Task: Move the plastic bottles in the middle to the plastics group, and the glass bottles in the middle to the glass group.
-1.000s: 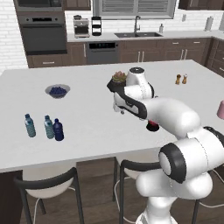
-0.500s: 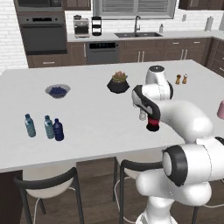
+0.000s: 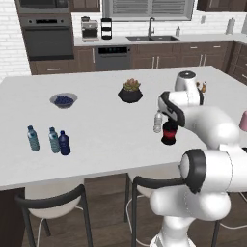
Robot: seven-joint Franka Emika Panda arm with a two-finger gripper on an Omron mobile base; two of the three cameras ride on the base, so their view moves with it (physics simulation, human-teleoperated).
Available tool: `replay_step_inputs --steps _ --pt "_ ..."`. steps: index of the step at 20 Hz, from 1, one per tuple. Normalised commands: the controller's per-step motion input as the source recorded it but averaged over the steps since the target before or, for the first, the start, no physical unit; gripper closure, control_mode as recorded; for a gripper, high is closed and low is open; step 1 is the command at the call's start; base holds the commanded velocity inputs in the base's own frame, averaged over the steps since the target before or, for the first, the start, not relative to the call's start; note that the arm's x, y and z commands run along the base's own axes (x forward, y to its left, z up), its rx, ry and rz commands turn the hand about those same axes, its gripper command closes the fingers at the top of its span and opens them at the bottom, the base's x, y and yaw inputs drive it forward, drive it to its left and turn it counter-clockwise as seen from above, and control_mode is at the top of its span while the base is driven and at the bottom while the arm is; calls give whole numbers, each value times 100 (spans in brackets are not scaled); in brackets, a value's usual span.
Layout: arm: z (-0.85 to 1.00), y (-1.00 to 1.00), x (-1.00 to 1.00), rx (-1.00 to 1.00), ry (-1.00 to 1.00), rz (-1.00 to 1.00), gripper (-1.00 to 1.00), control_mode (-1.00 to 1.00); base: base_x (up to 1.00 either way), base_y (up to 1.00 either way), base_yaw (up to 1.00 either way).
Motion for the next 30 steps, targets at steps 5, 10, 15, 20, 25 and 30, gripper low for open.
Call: replay_step_inputs --steps 5,10,15,20,25,30 --pt "0 -26 30 0 -9 0 -100 -100 0 0 0" --pt "-2 -6 41 4 0 0 -100 -100 0 0 0" --pt "-14 0 44 6 0 0 -100 -100 0 0 0" --pt "-13 -2 41 2 0 0 -100 -100 0 0 0" --pt "-16 0 41 0 7 0 -100 -100 0 0 0" --pt "-25 0 10 1 7 0 -100 -100 0 0 0"
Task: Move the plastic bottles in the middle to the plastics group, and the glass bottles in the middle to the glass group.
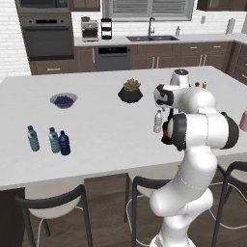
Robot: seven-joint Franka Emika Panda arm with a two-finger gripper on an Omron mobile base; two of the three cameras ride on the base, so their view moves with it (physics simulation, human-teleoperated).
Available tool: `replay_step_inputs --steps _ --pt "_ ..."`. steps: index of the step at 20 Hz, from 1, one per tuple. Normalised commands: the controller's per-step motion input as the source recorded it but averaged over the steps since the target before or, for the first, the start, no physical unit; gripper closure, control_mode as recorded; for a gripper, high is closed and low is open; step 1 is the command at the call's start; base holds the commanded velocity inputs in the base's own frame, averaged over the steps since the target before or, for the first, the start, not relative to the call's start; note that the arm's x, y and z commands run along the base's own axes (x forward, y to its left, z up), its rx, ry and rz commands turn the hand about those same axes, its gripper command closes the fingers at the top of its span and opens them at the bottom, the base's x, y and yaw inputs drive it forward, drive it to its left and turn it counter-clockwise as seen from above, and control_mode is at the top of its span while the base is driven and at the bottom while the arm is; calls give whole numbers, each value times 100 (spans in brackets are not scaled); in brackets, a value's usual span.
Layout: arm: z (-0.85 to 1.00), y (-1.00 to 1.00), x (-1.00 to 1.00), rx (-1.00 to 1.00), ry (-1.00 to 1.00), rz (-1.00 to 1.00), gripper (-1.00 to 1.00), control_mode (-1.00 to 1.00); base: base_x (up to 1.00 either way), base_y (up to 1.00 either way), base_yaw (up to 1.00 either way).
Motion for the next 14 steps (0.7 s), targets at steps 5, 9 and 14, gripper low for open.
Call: replay_step_inputs --steps 5,9,14 --pt "-22 -17 2 0 3 0 -100 -100 0 0 0" --pt "-35 -5 -21 0 5 0 -100 -100 0 0 0" --pt "-45 5 -26 0 2 0 -100 -100 0 0 0"
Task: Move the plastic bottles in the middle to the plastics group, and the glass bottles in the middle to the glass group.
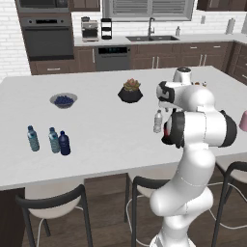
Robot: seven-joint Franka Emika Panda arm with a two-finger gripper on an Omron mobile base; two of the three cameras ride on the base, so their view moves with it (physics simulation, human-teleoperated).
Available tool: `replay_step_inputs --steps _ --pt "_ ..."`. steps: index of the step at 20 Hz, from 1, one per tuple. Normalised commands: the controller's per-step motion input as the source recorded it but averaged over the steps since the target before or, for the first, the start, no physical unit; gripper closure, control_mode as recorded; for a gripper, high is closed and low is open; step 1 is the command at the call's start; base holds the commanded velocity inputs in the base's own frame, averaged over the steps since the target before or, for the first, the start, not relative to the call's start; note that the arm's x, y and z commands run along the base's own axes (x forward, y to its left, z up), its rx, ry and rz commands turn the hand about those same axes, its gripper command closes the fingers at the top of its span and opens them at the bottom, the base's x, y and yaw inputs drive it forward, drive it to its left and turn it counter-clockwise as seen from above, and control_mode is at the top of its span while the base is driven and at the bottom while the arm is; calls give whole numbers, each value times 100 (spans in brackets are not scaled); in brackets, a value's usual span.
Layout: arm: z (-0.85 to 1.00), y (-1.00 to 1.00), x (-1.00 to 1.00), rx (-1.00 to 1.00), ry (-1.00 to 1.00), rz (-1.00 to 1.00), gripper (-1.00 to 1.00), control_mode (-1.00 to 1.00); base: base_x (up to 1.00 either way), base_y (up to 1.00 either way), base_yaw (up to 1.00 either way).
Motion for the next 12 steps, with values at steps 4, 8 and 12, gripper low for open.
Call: replay_step_inputs --steps 4,8,12 --pt "-45 26 -7 0 0 0 -100 -100 0 0 0" --pt "-41 10 0 0 0 1 100 -100 0 0 0" --pt "-46 0 -14 0 0 5 100 -100 0 0 0"
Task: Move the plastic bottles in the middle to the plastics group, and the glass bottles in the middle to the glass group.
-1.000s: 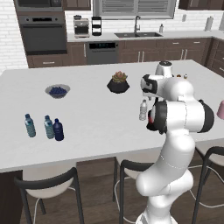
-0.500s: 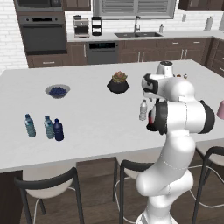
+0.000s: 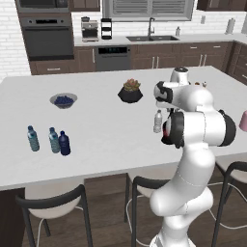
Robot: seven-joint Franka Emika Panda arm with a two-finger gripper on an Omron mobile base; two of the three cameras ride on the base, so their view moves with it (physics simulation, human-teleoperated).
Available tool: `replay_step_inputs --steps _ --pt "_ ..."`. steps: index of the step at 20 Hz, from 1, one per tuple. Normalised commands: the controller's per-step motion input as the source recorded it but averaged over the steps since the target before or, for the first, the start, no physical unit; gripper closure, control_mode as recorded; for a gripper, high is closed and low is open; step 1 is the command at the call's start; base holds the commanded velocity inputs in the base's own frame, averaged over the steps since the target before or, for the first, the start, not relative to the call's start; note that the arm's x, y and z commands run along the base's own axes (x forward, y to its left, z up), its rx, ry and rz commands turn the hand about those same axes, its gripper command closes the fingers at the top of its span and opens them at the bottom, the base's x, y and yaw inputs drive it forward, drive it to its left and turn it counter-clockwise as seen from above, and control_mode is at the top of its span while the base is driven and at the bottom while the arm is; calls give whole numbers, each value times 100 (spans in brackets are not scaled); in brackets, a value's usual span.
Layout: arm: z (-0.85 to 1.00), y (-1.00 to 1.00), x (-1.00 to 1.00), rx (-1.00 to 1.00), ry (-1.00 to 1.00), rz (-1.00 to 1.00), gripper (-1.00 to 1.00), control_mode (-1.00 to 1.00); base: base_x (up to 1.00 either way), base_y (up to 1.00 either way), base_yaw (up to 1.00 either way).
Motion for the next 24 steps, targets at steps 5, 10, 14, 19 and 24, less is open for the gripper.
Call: replay_step_inputs --steps 5,10,14,19,24 --pt "-42 0 -29 0 2 6 100 -100 0 0 0" --pt "21 -27 -22 -1 0 1 100 -100 0 0 0" --pt "44 -73 -24 -8 0 0 100 -100 0 0 0" --pt "36 -78 -23 -9 4 0 100 -100 0 0 0" --pt "25 -89 -24 -5 0 0 100 -100 0 0 0"
